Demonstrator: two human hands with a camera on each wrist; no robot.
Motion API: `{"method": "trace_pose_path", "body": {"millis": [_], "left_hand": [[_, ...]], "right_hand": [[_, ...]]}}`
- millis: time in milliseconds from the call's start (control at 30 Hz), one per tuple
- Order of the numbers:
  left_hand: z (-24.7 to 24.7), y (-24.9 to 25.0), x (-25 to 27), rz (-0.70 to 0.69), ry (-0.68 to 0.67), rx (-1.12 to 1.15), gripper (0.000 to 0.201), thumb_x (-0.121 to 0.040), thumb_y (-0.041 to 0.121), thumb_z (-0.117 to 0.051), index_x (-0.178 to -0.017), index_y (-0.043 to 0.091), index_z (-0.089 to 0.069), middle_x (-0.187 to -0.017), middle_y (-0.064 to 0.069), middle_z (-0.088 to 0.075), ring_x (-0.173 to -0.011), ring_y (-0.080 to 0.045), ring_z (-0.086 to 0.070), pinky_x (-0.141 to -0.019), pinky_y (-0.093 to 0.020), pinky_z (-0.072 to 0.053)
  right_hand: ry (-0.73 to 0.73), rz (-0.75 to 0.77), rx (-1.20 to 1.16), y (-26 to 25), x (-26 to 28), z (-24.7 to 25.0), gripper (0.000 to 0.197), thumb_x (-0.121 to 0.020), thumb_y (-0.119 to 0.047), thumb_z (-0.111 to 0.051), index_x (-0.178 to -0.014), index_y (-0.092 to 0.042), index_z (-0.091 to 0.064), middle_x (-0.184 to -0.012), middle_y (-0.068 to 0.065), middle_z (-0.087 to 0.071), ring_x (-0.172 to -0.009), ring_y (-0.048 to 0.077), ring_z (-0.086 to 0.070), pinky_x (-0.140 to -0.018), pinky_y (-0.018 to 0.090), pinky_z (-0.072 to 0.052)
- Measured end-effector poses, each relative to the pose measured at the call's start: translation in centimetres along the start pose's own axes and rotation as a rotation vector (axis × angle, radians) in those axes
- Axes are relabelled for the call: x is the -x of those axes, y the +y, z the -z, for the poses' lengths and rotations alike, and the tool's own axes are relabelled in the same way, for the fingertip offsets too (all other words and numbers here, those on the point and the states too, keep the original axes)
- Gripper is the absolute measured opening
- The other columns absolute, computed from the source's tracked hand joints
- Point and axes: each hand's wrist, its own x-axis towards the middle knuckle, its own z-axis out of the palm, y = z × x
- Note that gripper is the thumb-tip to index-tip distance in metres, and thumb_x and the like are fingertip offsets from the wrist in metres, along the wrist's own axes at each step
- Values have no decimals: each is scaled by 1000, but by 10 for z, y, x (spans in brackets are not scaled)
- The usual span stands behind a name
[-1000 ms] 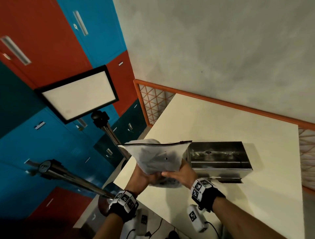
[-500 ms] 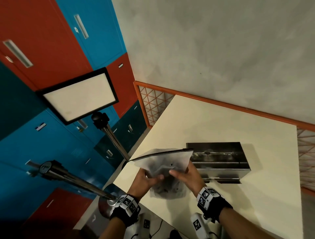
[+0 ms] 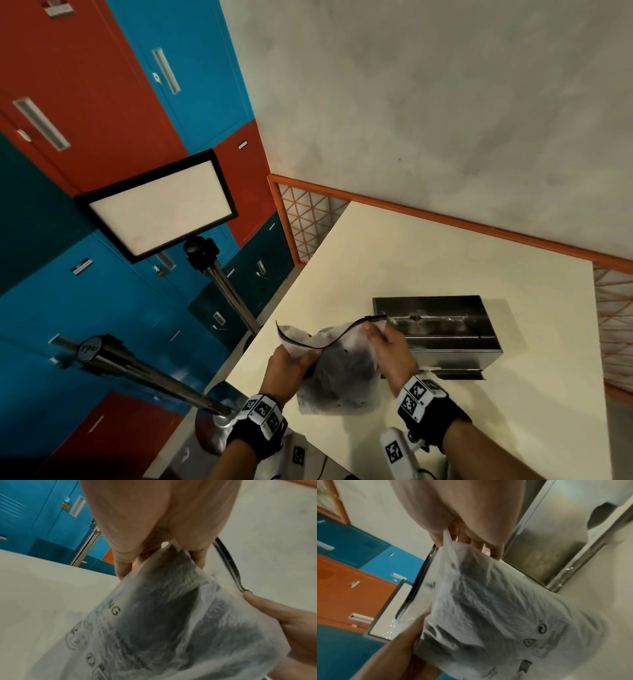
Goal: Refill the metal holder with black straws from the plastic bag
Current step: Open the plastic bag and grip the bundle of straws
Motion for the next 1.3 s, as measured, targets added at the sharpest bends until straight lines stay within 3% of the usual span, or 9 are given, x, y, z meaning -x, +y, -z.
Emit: {"method": "trace_pose_path", "body": {"millis": [167,300,467,567,633,700,767,833,1300], "left_hand": [[7,22,7,-70,155,-53,47,-87,35,-76,-125,20,-53,-115,6,-64,-99,-10,-61,-86,-24,-49],[17,34,5,-218,357,-4,96,-80,20,-83,-155,17,-23,-148,-2,-38,-135,-20,-43,-113,-38,-40],[6,79,13,-584,500,-444,80,-79,14,-74,-150,16,-37,-158,-6,-26,-148,-25,-25,-123,-53,-20],[-16,96,12,-709,376,-594,60,-84,15,-62,-142,18,-48,-146,-2,-46,-141,-19,-39,-124,-55,-7],[-34,104,9,-774,275,-580,45,-92,18,-58,-137,18,-53,-131,0,-59,-124,-18,-53,-122,-49,-22],[-49,111,5,-828,251,-584,31,-99,27,-52,-128,18,-60,-114,0,-65,-104,-21,-60,-102,-42,-46],[-58,116,-2,-827,229,-631,29,-100,30,-43,-119,20,-63,-103,1,-64,-91,-21,-60,-80,-39,-51],[-62,117,-9,-830,222,-636,26,-100,27,-43,-113,19,-63,-99,1,-62,-85,-21,-59,-72,-38,-52],[-57,116,-20,-858,271,-600,17,-98,20,-50,-96,17,-66,-90,1,-64,-77,-21,-55,-66,-35,-48]], "right_hand": [[51,103,-92,-25,-2,10,17,-98,-25,-56,-85,-18,-65,-75,-8,-66,-74,8,-59,-74,22,-45],[57,112,-138,-31,-11,13,21,-99,-25,-54,-85,-14,-66,-80,2,-67,-77,13,-60,-77,25,-48],[55,158,-235,-44,-11,15,23,-100,-13,-51,-78,-7,-56,-64,-3,-50,-59,4,-46,-55,12,-40],[16,188,-204,-48,-9,16,28,-99,-15,-52,-72,-9,-55,-60,-5,-54,-59,7,-50,-59,18,-43],[9,223,-148,-47,-10,15,28,-99,-15,-53,-72,-10,-58,-63,-4,-59,-63,9,-53,-64,21,-45],[32,253,-81,-47,-10,13,25,-99,-13,-52,-76,-8,-61,-68,-2,-63,-65,6,-54,-66,18,-45],[59,278,-21,-49,-10,12,24,-99,-11,-50,-79,-6,-62,-71,1,-63,-64,3,-53,-65,14,-44],[82,287,4,-50,-11,12,26,-99,-9,-49,-77,-3,-60,-70,4,-62,-61,4,-52,-62,14,-43],[256,261,153,-49,-21,7,31,-96,-17,-53,-68,-8,-60,-61,5,-61,-54,7,-50,-56,22,-42]]}}
